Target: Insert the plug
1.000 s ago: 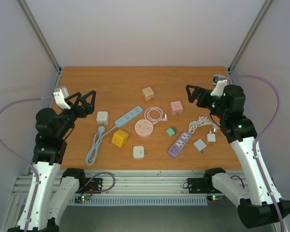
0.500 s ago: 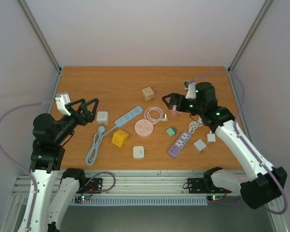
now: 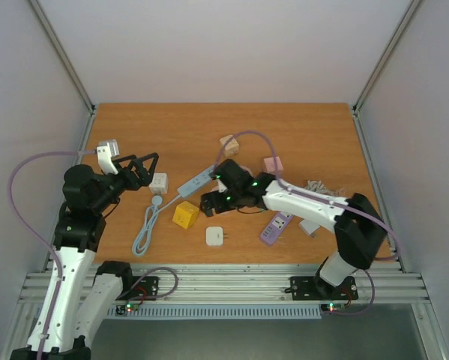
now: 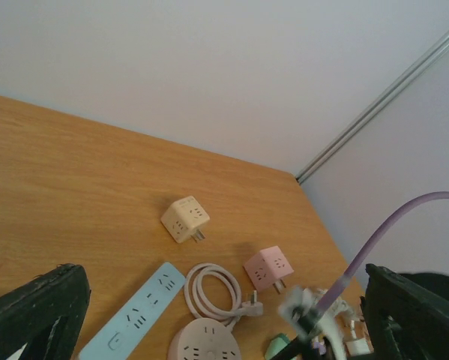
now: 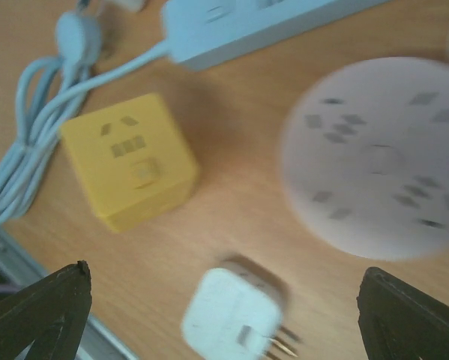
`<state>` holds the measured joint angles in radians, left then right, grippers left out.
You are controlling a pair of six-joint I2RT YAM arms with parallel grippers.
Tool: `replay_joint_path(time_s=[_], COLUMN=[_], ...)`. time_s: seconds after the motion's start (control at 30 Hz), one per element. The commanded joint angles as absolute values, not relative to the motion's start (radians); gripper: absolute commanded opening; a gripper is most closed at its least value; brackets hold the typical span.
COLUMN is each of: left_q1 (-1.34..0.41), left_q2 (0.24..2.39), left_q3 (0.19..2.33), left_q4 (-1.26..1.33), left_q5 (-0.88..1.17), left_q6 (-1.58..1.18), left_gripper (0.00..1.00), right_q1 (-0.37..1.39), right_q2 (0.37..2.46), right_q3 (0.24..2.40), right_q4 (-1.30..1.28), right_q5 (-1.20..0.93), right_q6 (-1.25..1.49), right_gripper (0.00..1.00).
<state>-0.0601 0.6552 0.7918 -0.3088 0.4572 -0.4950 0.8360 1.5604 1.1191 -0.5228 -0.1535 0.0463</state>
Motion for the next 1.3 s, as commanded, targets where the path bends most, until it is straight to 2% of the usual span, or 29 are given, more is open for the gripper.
replay_joint_path(time_s=[0.0, 0.5, 0.63, 0.8, 1.07, 1.27], left_q1=[-0.055, -0.054, -0.054, -0.054, -0.054, -0.054], left_q2=[0.639, 0.651, 0.655, 0.654, 0.656, 0.66], left_q3=[0.793, 0.792, 0.794, 0.793, 0.791, 0.794], left_q4=[-0.306, -0.317, -0.323, -0.329, -0.329, -0.328], left_q5=[0.415, 0.417, 0.419, 0.421, 0.434, 0.445], left_q6=[-0.464, -0.464, -0.464, -0.465, -0.476, -0.489], left_gripper=[0.99, 0.99, 0.99, 0.99, 0.99, 0.99], right_q1=[0.92, 0.933, 0.934, 0.934, 0.934, 0.934], right_q2=[1.683, 1.994, 2.033, 2.048, 2.069, 2.042], right_q3=[1.238, 1.489, 1.512, 1.517, 1.518, 1.51], right_q4=[-0.483, -0.561, -0.575, -0.575, -0.566, -0.511], right_q5=[-0.243, -0.405, -0.4, -0.398, -0.409, -0.399], right_q6=[-0.034, -0.105, -0.111, -0.115, -0.098, -0.048], right_gripper=[0.97, 0.98, 0.95, 0.85, 0.86, 0.66])
